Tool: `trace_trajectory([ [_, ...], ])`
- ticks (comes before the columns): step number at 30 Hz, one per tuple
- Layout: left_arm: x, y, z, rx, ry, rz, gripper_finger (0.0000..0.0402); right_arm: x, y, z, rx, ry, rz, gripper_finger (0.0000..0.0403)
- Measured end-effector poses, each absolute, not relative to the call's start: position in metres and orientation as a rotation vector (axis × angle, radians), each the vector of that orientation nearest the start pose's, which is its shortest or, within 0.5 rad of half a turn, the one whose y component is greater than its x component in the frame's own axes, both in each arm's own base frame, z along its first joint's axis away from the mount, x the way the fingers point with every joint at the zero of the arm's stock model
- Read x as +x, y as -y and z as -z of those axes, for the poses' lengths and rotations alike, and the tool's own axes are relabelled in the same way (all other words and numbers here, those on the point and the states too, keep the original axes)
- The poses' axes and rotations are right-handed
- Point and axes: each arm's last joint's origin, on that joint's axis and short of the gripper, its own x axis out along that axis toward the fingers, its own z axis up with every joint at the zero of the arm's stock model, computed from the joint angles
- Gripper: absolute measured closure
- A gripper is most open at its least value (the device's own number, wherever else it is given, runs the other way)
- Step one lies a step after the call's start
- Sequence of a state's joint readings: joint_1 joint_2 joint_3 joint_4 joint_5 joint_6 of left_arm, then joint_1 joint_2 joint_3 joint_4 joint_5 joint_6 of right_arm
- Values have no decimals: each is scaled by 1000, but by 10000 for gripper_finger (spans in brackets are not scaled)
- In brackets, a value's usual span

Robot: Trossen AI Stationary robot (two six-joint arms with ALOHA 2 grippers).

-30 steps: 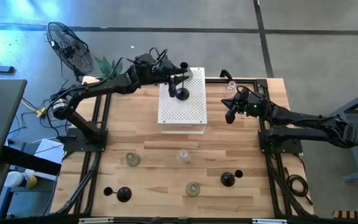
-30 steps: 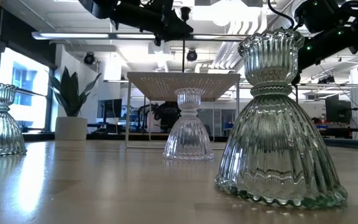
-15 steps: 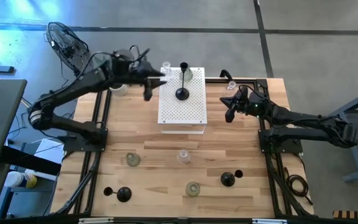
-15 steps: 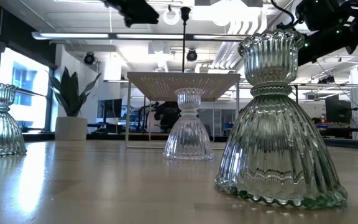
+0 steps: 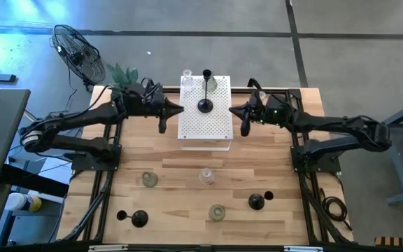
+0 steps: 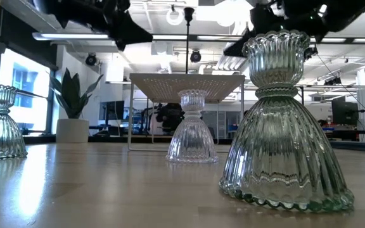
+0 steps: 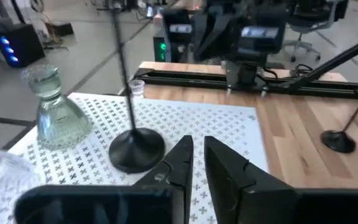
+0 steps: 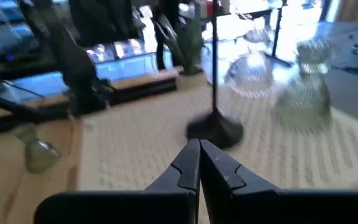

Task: Pick & Place candle stick holders
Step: Put the top left black candle holder on the shelf

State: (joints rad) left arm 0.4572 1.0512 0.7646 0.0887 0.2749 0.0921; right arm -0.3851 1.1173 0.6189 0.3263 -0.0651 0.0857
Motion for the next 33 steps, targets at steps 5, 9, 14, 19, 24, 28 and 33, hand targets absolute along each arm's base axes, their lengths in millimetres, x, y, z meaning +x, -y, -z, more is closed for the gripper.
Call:
trace_trajectory([
  [5, 202, -90, -281, 4, -75, -152, 394, 227, 90, -264, 126, -140, 337, 403],
  [9, 189, -84, -258, -19, -48, -153, 395, 230, 92, -254, 196, -184, 391, 402],
  [14, 176, -78, -242, -4, 5, -176, 398, 236, 85, -253, 206, -185, 458, 400],
  [19, 172, -76, -233, -10, -3, -188, 400, 246, 77, -260, 184, -148, 533, 363],
  [24, 171, -76, -226, -18, -24, -190, 400, 260, 71, -267, 172, -140, 542, 287],
  [28, 170, -75, -223, -19, -32, -191, 401, 271, 72, -277, 145, -127, 543, 228],
  [33, 170, -75, -223, -14, -31, -190, 401, 281, 73, -281, 148, -130, 518, 193],
])
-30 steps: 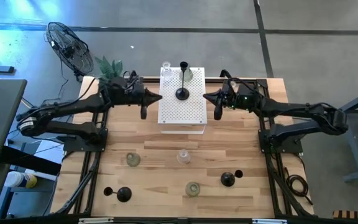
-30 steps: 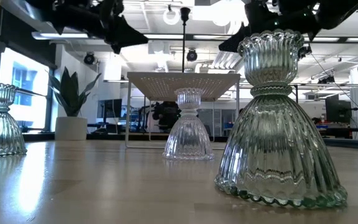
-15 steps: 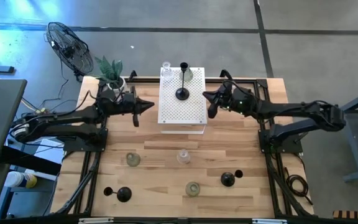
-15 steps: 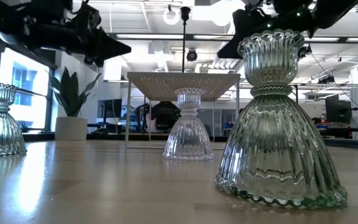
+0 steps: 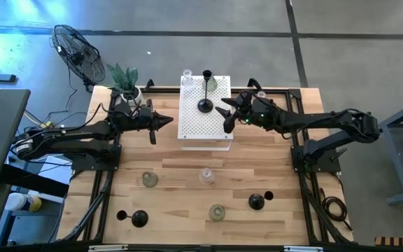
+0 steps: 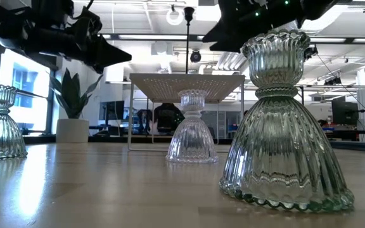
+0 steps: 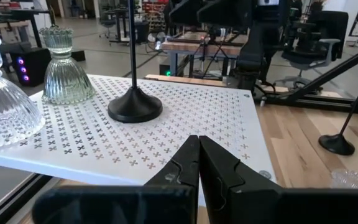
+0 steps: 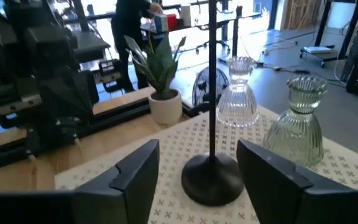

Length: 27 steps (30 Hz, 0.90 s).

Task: Pick & Place candle stick holders
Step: Put the top left black candle holder on the shelf

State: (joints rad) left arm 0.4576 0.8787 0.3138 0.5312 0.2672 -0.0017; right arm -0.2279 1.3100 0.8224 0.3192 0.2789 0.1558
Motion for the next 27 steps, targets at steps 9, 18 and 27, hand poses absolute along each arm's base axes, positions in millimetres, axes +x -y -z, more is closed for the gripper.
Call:
trace_trajectory([
  [9, 170, -75, -222, -20, -40, -187, 401, 295, 78, -276, 134, -156, 572, 189],
  [18, 170, -75, -222, -18, -41, -191, 401, 298, 80, -290, 136, -115, 576, 143],
  [27, 170, -75, -222, -17, -40, -191, 401, 305, 96, -289, 131, -14, 576, 132],
])
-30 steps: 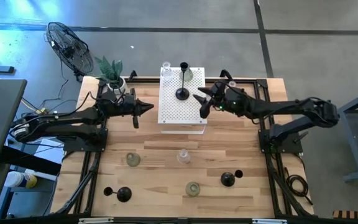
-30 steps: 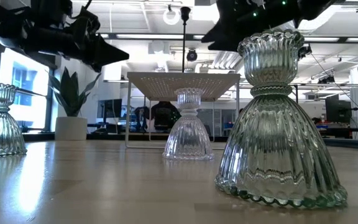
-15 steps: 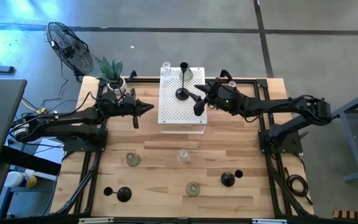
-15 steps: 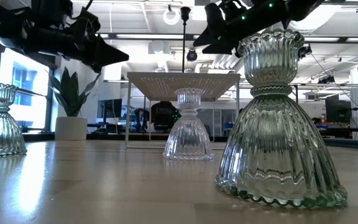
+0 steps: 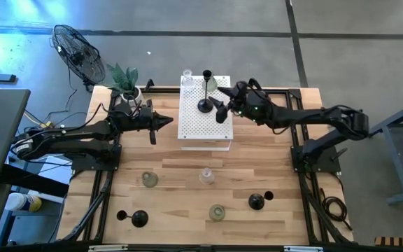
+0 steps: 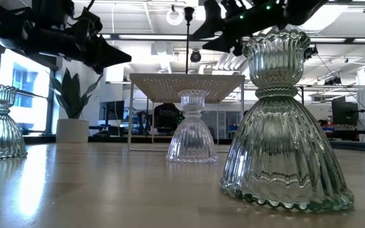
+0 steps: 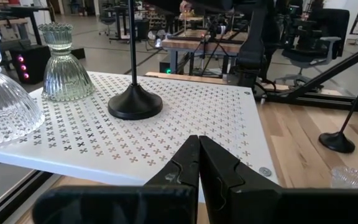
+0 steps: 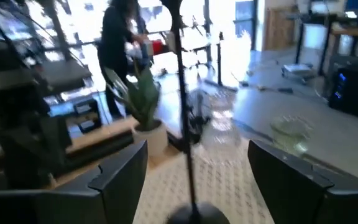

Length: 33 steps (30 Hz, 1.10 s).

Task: Pick & Place candle stick holders
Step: Put the top left black candle holder on the shelf

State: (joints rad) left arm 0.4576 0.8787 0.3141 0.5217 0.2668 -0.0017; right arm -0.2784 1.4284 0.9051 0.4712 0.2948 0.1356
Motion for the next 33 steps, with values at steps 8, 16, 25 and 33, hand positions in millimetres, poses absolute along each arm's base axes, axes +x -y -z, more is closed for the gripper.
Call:
trace_trajectory([
  [8, 170, -75, -222, -13, -40, -190, 401, 324, 109, -287, 69, 40, 567, 134],
  [16, 170, -75, -222, -12, -40, -190, 401, 345, 117, -305, -2, 33, 556, 143],
  [25, 170, -75, -222, -15, -47, -189, 401, 350, 113, -309, -2, 31, 538, 288],
  [33, 170, -75, -222, -15, -47, -185, 401, 344, 108, -319, -6, 53, 569, 388],
])
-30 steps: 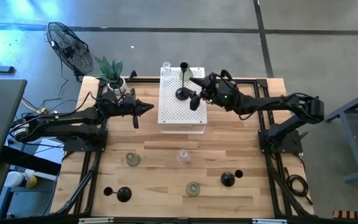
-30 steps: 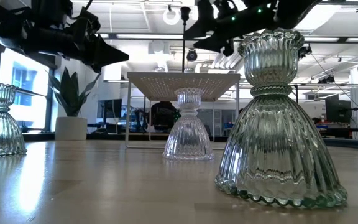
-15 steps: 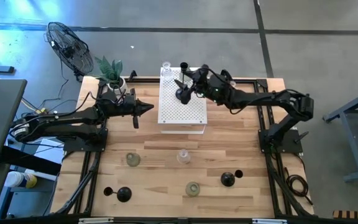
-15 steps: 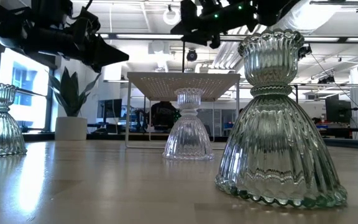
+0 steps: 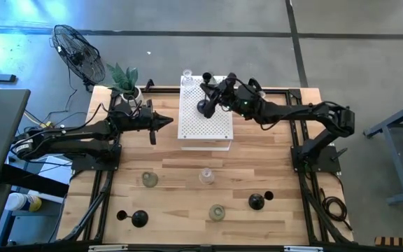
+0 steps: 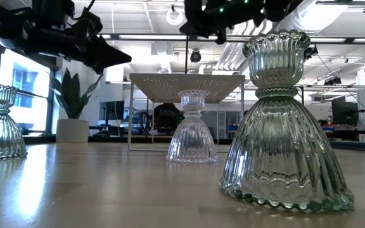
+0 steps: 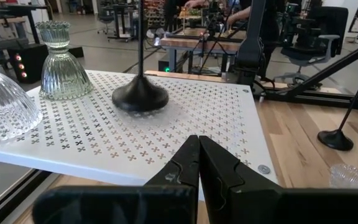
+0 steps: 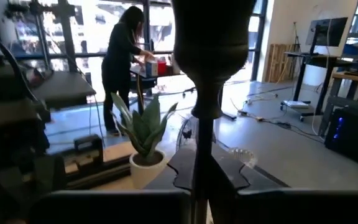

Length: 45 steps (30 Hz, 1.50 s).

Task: Pick & Place candle stick holders
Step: Put the top left black candle holder on the shelf

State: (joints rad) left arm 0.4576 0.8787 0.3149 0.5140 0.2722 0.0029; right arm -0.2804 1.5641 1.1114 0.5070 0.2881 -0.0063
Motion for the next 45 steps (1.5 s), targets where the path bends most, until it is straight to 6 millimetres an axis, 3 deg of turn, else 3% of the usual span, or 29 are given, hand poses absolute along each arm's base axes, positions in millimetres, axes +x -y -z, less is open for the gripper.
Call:
trace_trajectory([
  [7, 170, -75, -222, -15, -47, -186, 401, 311, 112, -347, -29, 27, 684, 397],
  [21, 170, -75, -222, -15, -46, -188, 401, 276, 177, -348, -1, 14, 787, 393],
  [30, 170, -75, -222, -11, -46, -191, 401, 281, 202, -331, 24, 7, 781, 395],
  [45, 170, -75, -222, 0, -48, -190, 401, 283, 206, -329, 22, 32, 769, 396],
])
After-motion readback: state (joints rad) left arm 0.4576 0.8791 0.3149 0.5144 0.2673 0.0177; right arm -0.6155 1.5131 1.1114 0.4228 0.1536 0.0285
